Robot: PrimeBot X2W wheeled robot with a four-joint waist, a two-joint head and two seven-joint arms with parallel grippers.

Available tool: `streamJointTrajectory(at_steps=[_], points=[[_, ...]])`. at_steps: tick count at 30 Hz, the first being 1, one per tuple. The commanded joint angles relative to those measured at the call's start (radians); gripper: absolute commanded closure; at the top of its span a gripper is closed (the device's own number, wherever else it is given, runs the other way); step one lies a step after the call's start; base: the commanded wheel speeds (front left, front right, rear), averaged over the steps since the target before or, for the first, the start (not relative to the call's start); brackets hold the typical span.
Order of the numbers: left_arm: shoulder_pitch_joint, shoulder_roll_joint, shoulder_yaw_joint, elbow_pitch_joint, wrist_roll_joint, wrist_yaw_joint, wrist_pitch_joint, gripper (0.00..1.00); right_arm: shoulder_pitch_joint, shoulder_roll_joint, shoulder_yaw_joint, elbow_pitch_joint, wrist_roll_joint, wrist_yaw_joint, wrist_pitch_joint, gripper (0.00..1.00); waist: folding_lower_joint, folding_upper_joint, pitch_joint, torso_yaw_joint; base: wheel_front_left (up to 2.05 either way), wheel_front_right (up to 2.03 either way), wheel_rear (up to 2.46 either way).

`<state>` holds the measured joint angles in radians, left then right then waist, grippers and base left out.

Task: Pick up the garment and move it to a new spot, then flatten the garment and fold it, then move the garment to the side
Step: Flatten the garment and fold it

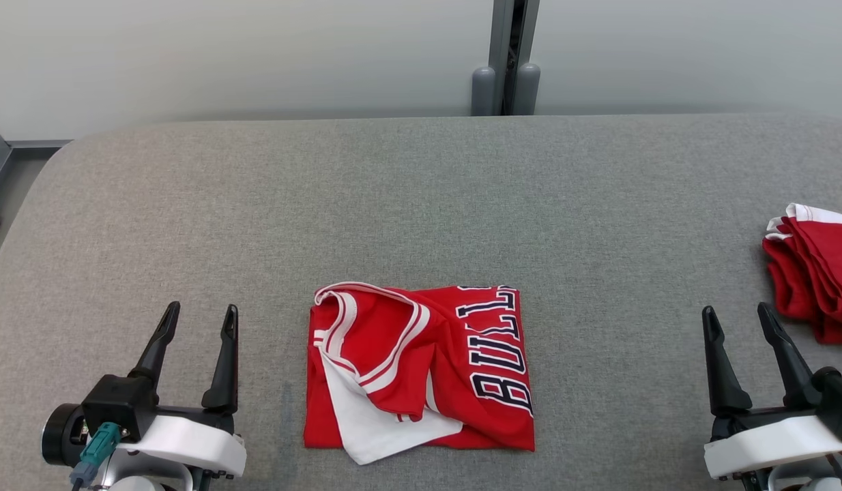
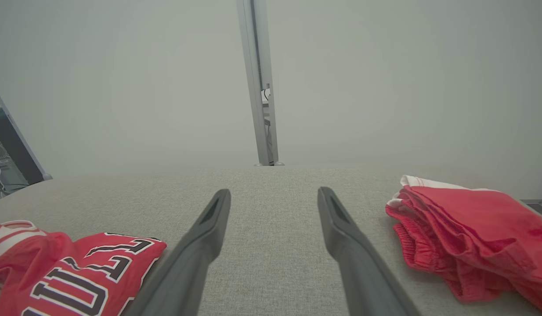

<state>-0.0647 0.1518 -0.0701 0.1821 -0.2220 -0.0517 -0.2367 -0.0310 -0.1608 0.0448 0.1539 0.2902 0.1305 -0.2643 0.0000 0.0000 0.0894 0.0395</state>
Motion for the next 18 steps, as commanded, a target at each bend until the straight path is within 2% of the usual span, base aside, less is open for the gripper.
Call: streamJointTrajectory(at_steps=[1,2,4,5,13,18], points=[[-0.005,0.007,-0.001,-0.003,-0.005,0.004,0.001,0.0,-0.006,-0.001,0.003,0.001,0.0,0.001,-0.001,0.0,0.0,0.0,0.002,0.001,0.0,0.0,0.0],[-0.007,0.008,-0.002,-0.003,-0.005,0.006,0.001,0.0,-0.008,-0.002,0.004,-0.001,0.001,0.001,-0.001,0.21,0.0,0.0,0.004,0.002,0.0,0.0,0.0],[-0.011,0.009,-0.003,-0.003,-0.006,0.007,0.0,0.0,-0.011,-0.002,0.004,-0.003,0.006,0.001,-0.001,0.9,0.0,0.0,0.006,0.004,0.0,0.0,0.0],[-0.012,0.01,-0.004,-0.004,-0.006,0.008,0.0,0.0,-0.01,-0.005,0.008,0.002,0.007,0.001,-0.001,1.0,0.0,0.0,0.007,0.006,0.0,0.0,0.0],[-0.031,0.01,-0.014,-0.007,-0.008,0.008,-0.002,0.0,-0.032,-0.018,0.058,-0.019,0.003,0.001,-0.001,1.0,0.0,0.0,0.018,0.03,0.0,0.0,0.0],[-0.05,0.002,-0.03,-0.008,-0.006,0.003,-0.007,0.0,-0.098,-0.034,0.214,-0.005,0.015,0.001,0.003,1.0,0.0,0.0,0.042,0.064,0.0,0.0,0.0]])
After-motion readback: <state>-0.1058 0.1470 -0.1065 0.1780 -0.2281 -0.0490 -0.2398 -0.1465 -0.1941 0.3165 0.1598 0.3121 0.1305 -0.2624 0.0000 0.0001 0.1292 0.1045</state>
